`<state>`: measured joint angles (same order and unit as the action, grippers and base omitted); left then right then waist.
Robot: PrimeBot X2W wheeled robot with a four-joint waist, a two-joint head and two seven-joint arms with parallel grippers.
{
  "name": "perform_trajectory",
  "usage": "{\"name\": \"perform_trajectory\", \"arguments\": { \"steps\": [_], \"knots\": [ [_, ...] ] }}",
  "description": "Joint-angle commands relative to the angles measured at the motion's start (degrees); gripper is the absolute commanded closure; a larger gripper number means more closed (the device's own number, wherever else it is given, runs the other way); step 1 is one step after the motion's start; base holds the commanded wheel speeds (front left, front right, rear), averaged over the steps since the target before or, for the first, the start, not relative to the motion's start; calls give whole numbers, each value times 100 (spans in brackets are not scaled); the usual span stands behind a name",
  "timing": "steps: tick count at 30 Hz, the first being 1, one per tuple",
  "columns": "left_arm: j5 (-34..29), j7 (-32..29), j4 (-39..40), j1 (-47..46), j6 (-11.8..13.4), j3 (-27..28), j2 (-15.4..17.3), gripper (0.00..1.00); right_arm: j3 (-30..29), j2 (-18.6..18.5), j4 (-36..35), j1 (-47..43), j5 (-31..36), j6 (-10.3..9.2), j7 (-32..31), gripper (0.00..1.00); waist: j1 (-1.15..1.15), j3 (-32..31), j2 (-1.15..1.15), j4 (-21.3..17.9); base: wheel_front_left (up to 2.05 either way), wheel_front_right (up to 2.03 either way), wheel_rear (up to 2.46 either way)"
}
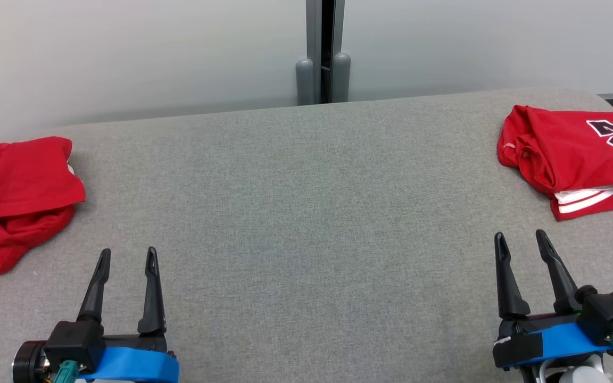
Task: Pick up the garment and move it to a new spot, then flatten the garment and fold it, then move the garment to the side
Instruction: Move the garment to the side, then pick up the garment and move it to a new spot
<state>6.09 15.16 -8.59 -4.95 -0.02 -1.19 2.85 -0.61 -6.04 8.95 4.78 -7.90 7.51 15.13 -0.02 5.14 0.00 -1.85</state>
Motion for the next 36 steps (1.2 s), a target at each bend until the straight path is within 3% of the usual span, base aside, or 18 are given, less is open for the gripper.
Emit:
{"name": "perform_trajectory", "arguments": {
  "steps": [1, 19, 36],
  "knots": [
    [25, -2, -16, 75, -4, 4, 14, 0, -24, 37, -37, -89, 43, -5, -2, 0, 2, -26, 0, 7, 0, 0, 0],
    [-23, -3, -6, 42, 40, 114, 15, 0, -20, 122, -93, -138, 175, -5, -2, 0, 2, -38, 0, 286, 0, 0, 0],
    [-11, -3, 161, -42, 162, 359, 14, 0, 67, 32, -92, 24, 302, -5, -2, 0, 2, 254, 0, 1669, 0, 0, 0]
  ]
}}
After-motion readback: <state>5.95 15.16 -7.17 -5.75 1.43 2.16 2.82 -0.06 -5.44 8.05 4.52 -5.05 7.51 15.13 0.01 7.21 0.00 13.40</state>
